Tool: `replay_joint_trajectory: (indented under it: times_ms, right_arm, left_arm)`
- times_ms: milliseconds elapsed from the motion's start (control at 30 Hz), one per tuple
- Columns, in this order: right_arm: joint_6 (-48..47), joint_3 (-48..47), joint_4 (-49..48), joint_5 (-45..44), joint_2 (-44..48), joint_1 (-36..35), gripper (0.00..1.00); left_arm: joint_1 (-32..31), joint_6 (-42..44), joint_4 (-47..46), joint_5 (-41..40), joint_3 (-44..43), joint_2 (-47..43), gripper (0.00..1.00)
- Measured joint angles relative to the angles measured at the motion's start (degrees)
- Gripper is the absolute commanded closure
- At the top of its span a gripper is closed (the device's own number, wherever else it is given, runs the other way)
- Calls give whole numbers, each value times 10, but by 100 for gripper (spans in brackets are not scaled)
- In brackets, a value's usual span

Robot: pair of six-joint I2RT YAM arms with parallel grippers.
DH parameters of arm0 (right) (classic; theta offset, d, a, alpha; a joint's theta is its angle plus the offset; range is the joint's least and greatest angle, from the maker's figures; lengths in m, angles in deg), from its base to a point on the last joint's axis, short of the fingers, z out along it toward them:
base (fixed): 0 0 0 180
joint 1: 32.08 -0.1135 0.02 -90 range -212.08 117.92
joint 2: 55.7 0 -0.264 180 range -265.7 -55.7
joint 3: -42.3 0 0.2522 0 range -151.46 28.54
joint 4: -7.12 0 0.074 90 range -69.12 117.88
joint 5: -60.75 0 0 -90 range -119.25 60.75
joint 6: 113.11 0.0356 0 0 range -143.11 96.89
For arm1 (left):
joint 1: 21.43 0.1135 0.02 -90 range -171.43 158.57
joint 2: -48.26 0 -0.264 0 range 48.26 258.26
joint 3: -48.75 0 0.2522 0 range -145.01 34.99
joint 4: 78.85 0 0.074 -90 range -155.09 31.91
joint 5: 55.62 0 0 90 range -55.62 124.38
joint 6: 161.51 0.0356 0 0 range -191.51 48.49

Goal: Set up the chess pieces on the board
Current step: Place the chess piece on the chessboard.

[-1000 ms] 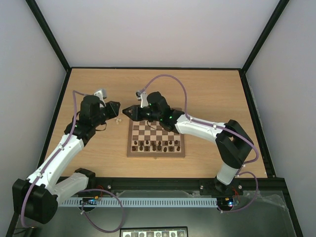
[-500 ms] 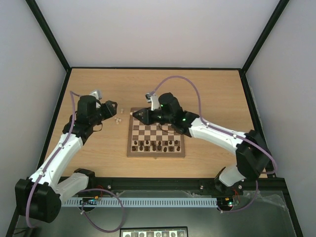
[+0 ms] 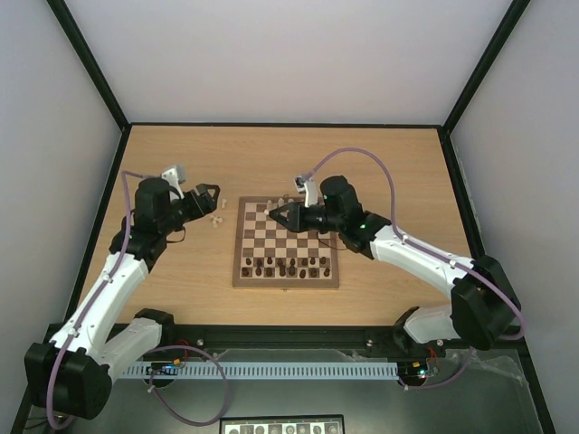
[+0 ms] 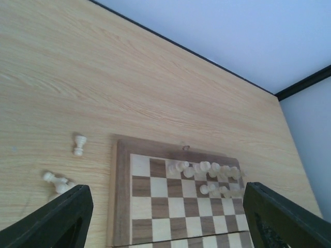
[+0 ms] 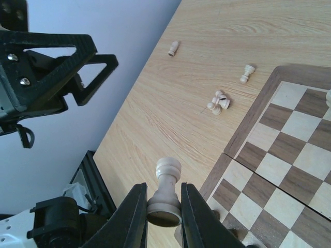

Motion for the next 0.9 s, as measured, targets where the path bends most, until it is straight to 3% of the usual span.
replay_joint_trajectory:
  times_ms: [67, 233, 467, 700, 900]
  right_arm:
    - [0, 5, 0, 8, 7, 4, 96]
    - [4, 13, -11, 33, 18, 14, 96]
    - [37, 45, -51, 100, 46, 26, 96]
    - [120, 88, -153, 176, 79, 30, 95]
    - [208, 119, -248, 214, 81, 25, 95]
  left_arm:
    - [1, -2, -10, 15, 10, 1, 1]
    - [3, -10, -44, 66, 38, 2, 1]
    - [5, -42, -150, 208, 104, -4, 0]
    - [-1, -134, -304, 344, 188, -43, 12]
    - [-48, -196, -395, 380, 204, -101, 21]
